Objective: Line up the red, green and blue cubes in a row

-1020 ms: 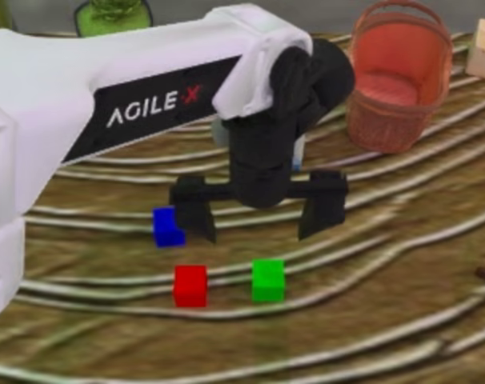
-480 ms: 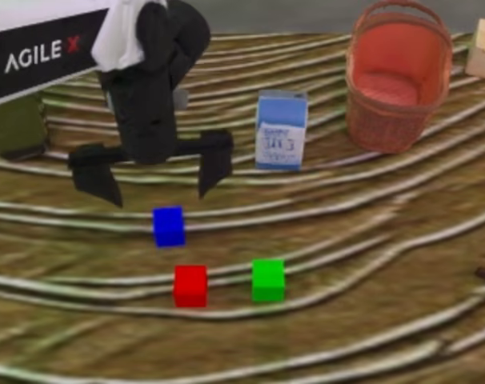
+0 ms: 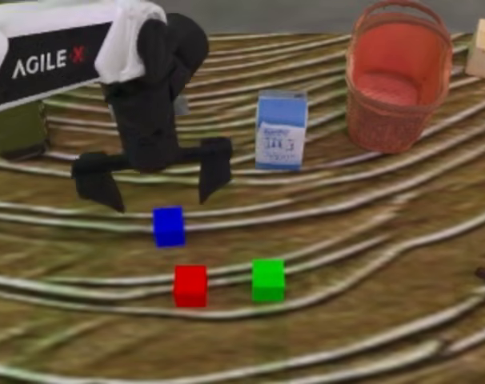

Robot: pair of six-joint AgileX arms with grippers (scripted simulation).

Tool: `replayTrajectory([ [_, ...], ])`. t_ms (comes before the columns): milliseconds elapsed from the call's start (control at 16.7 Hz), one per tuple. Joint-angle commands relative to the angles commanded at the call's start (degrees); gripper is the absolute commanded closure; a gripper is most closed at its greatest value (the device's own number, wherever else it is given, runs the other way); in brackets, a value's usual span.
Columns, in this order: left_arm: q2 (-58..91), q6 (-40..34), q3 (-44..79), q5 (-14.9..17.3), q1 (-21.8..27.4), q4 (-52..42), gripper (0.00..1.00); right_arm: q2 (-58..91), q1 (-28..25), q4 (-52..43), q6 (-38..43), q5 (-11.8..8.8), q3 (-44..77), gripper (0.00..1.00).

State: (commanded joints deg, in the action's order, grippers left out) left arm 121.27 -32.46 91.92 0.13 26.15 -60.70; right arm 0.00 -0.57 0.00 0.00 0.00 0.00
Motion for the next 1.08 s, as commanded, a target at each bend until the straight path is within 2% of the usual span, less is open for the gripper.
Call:
replayTrajectory([
  [360,4.79,0.22,-7.35,0.05,-0.16,12.28,0.0,0.0,0.0,0.0,0.0,0.0,0.0,0.0],
  [660,5.42,0.24,-8.32,0.05,-0.18,13.79,0.0,0.0,0.0,0.0,0.0,0.0,0.0,0.0],
  [1080,5.42,0.24,-8.32,0.05,-0.18,13.79,0.53,0.0,0.0,0.0,0.0,0.0,0.0,0.0],
])
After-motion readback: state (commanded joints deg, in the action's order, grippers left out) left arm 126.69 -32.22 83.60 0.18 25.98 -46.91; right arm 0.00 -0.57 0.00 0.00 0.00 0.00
